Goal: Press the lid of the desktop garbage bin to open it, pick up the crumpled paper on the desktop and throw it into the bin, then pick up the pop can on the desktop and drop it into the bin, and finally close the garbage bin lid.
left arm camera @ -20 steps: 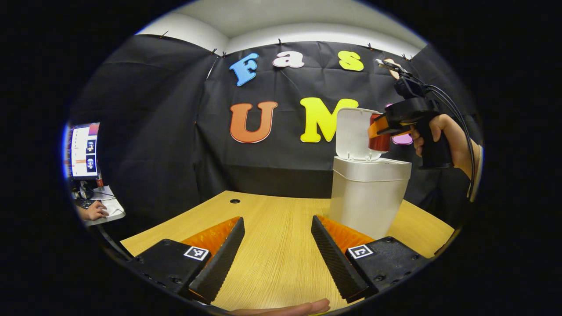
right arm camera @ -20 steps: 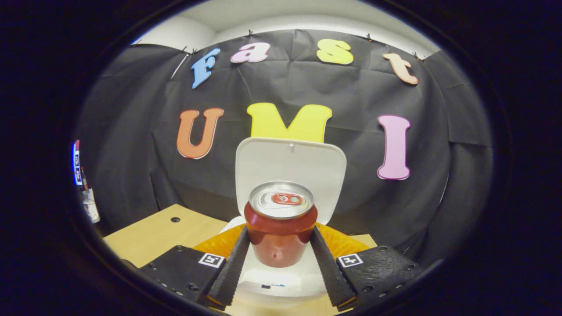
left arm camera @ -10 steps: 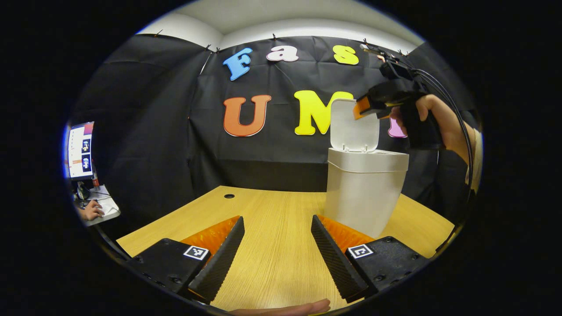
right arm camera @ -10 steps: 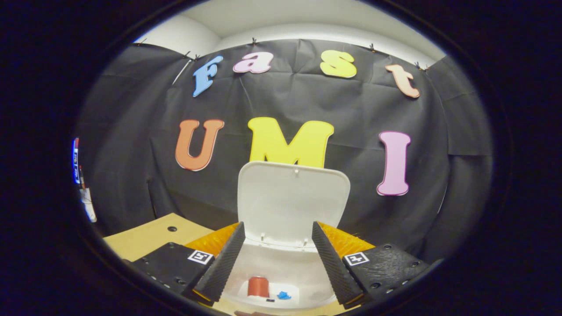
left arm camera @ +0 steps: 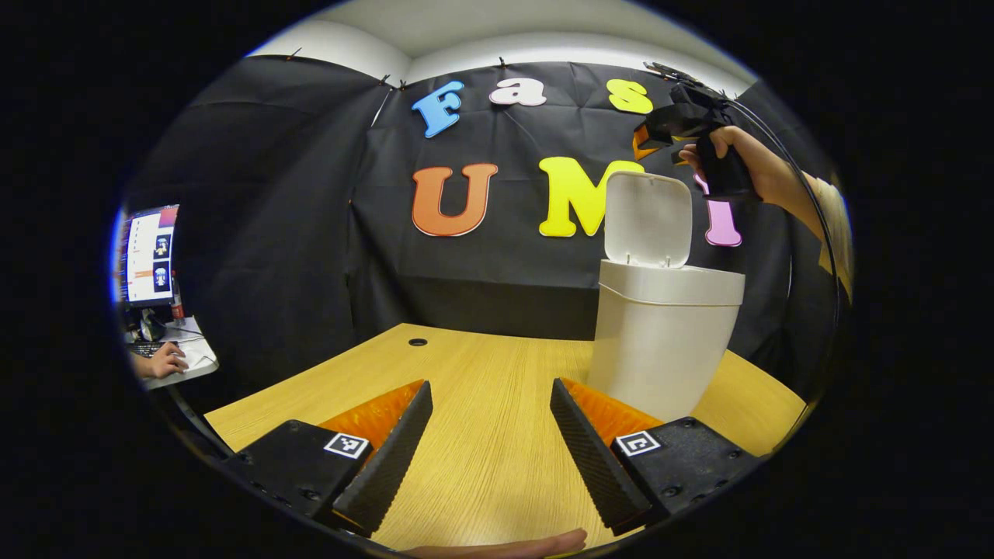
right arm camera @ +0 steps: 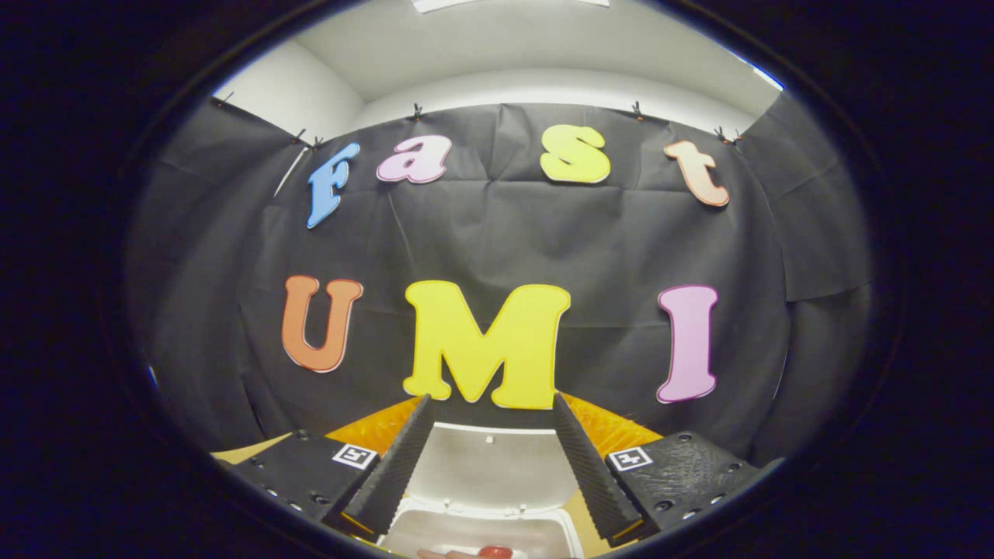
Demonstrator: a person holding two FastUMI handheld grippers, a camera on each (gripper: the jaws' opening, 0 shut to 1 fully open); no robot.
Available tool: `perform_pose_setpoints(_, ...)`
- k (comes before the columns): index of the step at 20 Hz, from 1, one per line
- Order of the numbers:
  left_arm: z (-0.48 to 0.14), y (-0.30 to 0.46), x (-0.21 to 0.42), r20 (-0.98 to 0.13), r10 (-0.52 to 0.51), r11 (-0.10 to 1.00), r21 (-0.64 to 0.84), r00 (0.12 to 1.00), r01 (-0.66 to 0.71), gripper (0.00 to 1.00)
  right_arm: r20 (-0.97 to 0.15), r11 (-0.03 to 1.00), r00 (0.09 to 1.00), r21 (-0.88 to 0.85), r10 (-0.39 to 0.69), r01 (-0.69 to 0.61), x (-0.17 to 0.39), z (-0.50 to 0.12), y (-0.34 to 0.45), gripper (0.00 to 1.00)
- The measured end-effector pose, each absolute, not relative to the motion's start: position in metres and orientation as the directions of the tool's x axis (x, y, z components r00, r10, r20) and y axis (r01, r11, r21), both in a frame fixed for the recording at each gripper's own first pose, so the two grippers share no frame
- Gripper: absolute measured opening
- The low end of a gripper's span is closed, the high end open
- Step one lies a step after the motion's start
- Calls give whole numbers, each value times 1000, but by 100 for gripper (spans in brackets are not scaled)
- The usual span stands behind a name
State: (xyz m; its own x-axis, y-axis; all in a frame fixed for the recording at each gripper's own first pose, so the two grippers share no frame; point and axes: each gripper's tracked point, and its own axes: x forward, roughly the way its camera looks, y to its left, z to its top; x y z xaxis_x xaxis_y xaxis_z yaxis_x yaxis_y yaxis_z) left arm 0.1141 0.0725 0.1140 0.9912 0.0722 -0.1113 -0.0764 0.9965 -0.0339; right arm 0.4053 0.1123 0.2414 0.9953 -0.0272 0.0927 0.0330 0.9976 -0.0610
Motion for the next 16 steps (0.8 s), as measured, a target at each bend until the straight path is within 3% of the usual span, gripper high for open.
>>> perform_pose_setpoints(1,115,70,114,-109,64,997,-30,992,-68,99,102,998,994,-54,-37,42,415,245,112,87)
perform_pose_setpoints(2,116,71,114,-103,66,997,-24,993,-69,99,106,998,993,-43,-46,51,424,247,112,96)
perform_pose_setpoints(3,119,72,113,-95,66,998,-15,993,-67,99,104,998,993,-33,-57,61,432,246,111,92)
perform_pose_setpoints(4,119,71,112,-90,62,998,-5,994,-63,99,101,997,993,-34,-58,62,439,246,112,96)
perform_pose_setpoints(5,121,71,111,-81,59,998,0,995,-59,99,111,997,991,-38,-69,74,444,249,110,92)
perform_pose_setpoints(7,122,73,111,-76,60,998,1,995,-60,99,110,994,989,-43,-96,101,454,247,106,96)
perform_pose_setpoints(8,123,71,110,-77,56,998,-2,995,-56,99,92,992,989,-45,-115,119,460,242,102,92)
perform_pose_setpoints(9,124,67,110,-72,44,999,-2,996,-45,99,65,991,991,-55,-117,120,464,231,101,96)
perform_pose_setpoints(10,125,64,111,-68,33,999,-1,997,-33,99,33,990,992,-69,-118,120,466,220,101,92)
perform_pose_setpoints(11,126,64,109,-64,29,1000,-1,997,-29,99,-5,989,993,-81,-121,120,467,209,100,96)
perform_pose_setpoints(12,126,65,108,-65,27,1000,5,998,-26,99,-11,994,995,-47,-100,100,464,209,101,92)
perform_pose_setpoints(14,125,67,107,-65,23,1000,13,998,-22,99,-74,996,994,34,-75,78,458,202,104,93)
perform_pose_setpoints(16,123,65,108,-80,-1,1000,-10,997,0,99,-66,997,995,21,-73,74,446,201,100,92)
